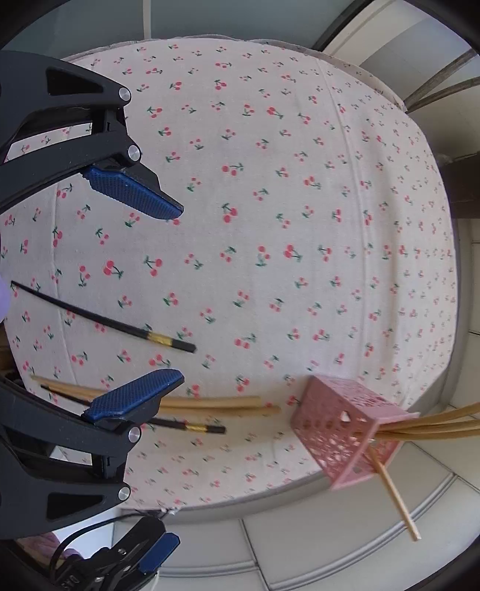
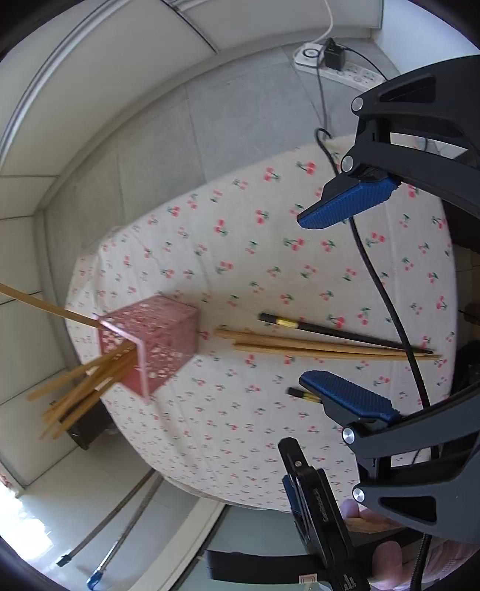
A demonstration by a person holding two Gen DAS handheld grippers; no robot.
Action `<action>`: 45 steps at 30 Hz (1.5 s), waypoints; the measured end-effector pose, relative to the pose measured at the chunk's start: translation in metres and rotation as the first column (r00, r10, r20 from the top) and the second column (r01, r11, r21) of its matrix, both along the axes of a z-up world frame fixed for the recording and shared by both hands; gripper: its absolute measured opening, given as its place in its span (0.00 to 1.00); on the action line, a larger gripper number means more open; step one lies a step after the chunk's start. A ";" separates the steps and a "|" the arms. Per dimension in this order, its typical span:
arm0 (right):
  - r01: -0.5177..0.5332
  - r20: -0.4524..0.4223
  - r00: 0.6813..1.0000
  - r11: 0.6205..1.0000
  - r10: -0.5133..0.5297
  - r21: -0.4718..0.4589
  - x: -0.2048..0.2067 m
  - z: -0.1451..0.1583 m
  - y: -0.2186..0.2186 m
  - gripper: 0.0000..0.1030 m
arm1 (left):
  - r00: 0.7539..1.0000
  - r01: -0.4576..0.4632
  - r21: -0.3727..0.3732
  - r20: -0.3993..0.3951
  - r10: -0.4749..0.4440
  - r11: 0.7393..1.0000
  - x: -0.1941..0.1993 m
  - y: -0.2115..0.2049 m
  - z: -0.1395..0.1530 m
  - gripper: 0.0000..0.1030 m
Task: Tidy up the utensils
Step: 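Move both open grippers back down to the remaining chopsticks, then grasp a black chopstick with the left gripper while the right gripper grasps another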
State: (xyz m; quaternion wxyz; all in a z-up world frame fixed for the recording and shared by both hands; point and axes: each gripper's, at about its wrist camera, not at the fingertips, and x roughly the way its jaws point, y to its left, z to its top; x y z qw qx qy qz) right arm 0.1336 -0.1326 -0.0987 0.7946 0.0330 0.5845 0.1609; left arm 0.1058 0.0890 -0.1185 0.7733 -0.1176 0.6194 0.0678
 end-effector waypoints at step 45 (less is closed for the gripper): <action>0.097 -0.183 0.979 0.995 -0.089 0.032 -0.011 -0.051 -0.010 0.79 | 0.972 0.231 0.065 -0.049 -0.228 0.971 0.022 -0.094 -0.061 0.14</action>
